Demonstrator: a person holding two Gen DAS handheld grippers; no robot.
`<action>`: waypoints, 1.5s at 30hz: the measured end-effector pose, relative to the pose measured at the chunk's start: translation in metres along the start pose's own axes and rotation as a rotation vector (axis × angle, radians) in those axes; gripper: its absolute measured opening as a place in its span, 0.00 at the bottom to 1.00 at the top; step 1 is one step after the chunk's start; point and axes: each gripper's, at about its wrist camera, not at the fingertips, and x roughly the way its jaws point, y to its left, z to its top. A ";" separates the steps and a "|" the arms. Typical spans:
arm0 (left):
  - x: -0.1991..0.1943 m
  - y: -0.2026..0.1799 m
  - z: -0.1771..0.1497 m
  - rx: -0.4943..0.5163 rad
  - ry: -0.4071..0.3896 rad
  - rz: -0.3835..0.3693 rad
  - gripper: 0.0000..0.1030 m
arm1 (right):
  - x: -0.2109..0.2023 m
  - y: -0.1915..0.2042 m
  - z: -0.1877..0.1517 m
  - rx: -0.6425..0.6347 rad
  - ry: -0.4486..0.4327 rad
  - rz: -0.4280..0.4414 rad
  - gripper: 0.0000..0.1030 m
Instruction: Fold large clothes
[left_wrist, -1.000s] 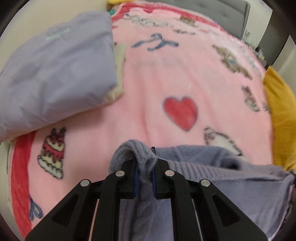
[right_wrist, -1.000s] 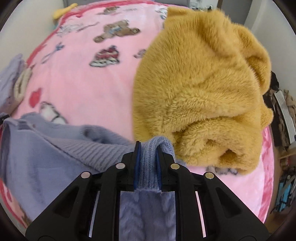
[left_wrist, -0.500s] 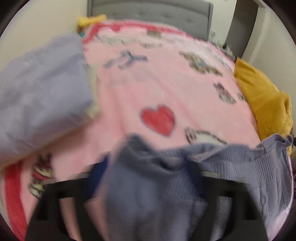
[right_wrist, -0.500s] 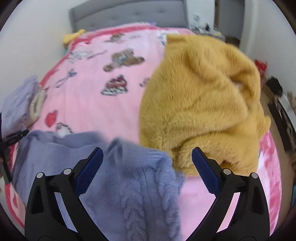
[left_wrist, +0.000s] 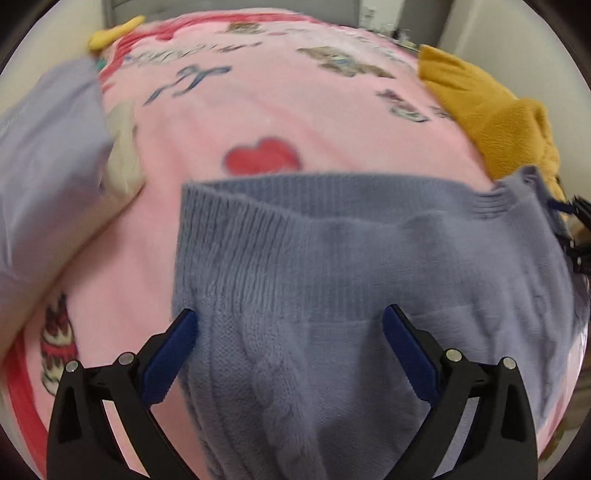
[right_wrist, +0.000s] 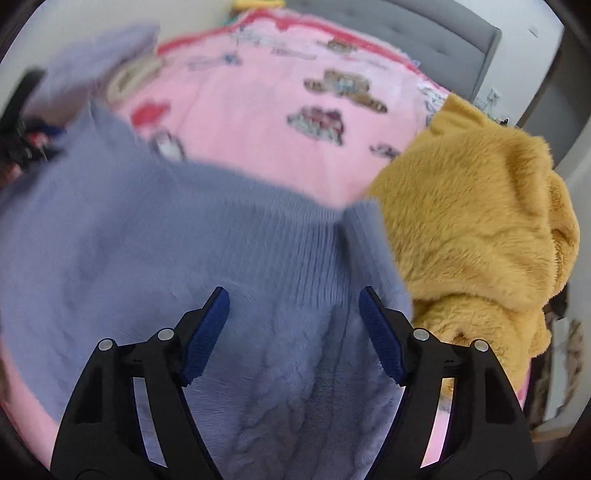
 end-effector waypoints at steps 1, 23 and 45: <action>0.007 0.007 -0.003 -0.029 0.018 0.002 0.95 | 0.006 -0.002 -0.002 0.007 0.021 0.013 0.70; -0.084 -0.052 -0.031 0.029 -0.298 0.047 0.95 | -0.072 -0.022 -0.066 0.258 -0.107 0.043 0.92; -0.004 -0.199 -0.061 0.047 -0.042 -0.032 0.96 | 0.013 -0.124 -0.133 0.755 -0.016 0.495 0.84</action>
